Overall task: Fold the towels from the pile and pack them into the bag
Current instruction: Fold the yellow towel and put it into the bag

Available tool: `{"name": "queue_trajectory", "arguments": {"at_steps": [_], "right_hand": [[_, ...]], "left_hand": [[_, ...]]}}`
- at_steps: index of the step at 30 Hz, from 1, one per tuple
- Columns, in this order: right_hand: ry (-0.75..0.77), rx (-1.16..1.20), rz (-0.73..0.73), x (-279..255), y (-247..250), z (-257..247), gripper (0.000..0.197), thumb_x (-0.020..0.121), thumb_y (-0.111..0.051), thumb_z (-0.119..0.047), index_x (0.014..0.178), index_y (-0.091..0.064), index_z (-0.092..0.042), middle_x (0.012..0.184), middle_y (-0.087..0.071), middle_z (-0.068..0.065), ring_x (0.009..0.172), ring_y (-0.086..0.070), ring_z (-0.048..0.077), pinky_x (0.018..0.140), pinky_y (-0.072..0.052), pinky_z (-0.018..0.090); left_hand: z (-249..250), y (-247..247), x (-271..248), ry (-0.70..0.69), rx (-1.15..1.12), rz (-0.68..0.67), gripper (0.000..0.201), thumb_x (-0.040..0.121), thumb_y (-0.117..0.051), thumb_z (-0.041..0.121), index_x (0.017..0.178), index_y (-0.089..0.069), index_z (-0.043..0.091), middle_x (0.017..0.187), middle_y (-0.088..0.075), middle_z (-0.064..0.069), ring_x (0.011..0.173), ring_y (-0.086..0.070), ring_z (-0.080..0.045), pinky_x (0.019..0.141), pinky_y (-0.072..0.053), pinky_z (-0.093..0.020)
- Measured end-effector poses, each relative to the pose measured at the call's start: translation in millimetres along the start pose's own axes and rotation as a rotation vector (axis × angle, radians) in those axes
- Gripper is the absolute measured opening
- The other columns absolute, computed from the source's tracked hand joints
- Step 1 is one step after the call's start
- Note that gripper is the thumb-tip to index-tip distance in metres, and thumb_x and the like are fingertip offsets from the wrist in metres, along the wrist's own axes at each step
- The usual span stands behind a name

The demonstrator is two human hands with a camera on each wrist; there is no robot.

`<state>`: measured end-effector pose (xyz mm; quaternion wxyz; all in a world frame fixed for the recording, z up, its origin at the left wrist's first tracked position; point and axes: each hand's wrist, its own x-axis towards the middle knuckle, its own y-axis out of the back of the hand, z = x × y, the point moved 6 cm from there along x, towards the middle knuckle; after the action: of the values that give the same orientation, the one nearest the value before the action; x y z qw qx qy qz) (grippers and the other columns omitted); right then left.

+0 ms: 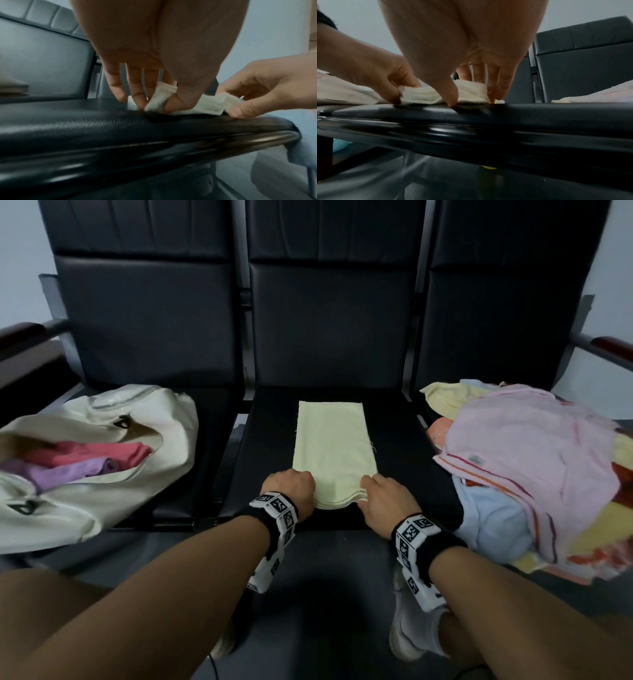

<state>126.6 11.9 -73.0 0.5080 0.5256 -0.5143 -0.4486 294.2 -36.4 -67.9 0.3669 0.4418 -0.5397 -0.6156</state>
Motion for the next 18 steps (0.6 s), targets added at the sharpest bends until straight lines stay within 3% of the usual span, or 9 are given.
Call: {"name": "queue_trajectory", "arguments": {"at_steps": [5, 10, 13, 18], "right_hand": [[0.017, -0.05, -0.083, -5.5, 0.5, 2.0, 0.042, 0.09, -0.068, -0.03, 0.126, -0.054, -0.013, 0.125, -0.054, 0.003, 0.115, -0.052, 0.025, 0.091, -0.047, 0.036], [0.053, -0.144, -0.113, -2.4, 10.9, 2.3, 0.025, 0.094, -0.063, -0.021, 0.118, -0.063, -0.013, 0.121, -0.06, 0.003, 0.111, -0.056, 0.027, 0.087, -0.047, 0.036], [0.043, -0.076, -0.102, 7.7, 28.3, 3.4, 0.024, 0.098, -0.056, -0.024, 0.118, -0.063, -0.012, 0.118, -0.062, 0.006, 0.111, -0.058, 0.029, 0.085, -0.049, 0.039], [0.054, 0.002, 0.009, 33.1, 57.5, 2.6, 0.022, 0.103, -0.048, -0.022, 0.116, -0.056, -0.006, 0.113, -0.057, 0.011, 0.105, -0.057, 0.033, 0.08, -0.047, 0.041]], "left_hand": [[-9.2, -2.7, -2.7, 0.062, -0.138, -0.048, 0.03, 0.089, -0.053, 0.03, 0.115, -0.067, 0.023, 0.113, -0.068, -0.005, 0.1, -0.065, -0.029, 0.084, -0.053, -0.036], [-18.0, 0.1, -2.5, 0.017, -0.173, -0.089, 0.024, 0.092, -0.05, 0.038, 0.102, -0.064, 0.021, 0.114, -0.065, -0.006, 0.108, -0.057, -0.029, 0.091, -0.044, -0.04], [-25.0, 21.1, -1.9, -0.041, -0.231, 0.003, 0.022, 0.095, -0.05, 0.032, 0.105, -0.066, 0.02, 0.112, -0.066, -0.005, 0.111, -0.057, -0.028, 0.097, -0.043, -0.042], [-44.4, 56.6, 9.9, -0.012, -0.455, 0.133, 0.023, 0.094, -0.056, 0.025, 0.115, -0.066, 0.025, 0.105, -0.071, -0.007, 0.102, -0.064, -0.031, 0.088, -0.053, -0.041]]}}
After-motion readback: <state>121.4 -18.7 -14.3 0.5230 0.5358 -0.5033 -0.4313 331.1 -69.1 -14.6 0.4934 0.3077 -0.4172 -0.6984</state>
